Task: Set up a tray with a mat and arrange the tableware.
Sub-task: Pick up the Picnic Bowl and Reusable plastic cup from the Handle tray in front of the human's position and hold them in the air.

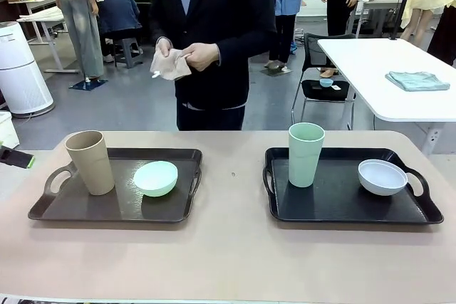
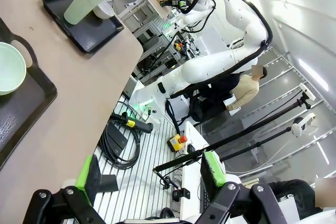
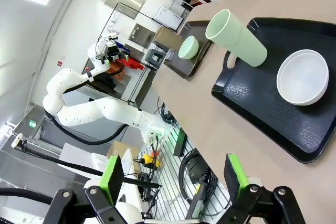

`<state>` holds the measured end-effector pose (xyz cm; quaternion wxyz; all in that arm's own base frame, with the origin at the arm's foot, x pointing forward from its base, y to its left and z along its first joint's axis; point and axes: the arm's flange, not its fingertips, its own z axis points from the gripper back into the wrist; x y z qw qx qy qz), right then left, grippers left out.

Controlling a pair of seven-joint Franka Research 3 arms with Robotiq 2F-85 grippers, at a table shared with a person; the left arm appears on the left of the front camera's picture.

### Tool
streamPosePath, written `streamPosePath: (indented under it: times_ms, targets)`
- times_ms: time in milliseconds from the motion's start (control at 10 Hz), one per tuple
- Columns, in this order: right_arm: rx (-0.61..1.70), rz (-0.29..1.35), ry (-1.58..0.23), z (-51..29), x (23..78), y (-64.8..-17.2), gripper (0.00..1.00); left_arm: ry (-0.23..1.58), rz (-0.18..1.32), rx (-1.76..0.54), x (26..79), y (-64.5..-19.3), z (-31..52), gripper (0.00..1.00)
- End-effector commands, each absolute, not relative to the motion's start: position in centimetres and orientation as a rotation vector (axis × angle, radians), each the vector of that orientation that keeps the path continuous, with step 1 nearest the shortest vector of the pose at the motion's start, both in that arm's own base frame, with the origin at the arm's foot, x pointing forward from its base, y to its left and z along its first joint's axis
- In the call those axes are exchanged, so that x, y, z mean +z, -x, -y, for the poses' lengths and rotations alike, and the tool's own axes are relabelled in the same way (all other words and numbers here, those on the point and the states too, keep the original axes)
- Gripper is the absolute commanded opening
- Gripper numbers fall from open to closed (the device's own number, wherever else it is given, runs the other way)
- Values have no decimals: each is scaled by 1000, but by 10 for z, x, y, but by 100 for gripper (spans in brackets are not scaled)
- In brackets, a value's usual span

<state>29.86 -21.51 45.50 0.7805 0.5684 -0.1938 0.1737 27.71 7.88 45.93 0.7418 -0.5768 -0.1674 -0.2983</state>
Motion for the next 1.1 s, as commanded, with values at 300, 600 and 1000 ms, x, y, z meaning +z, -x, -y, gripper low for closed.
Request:
streamPosePath:
  times_ms: [300,600,1000]
  targets:
    - [391,439,-1238,215,452,-297,100,1279,395,-668,458,-276,-79,100]
    - [391,439,-1238,215,452,-297,100,1279,395,-668,458,-276,-79,100]
    - [391,439,-1238,215,452,-297,100,1279,395,-668,458,-276,-79,100]
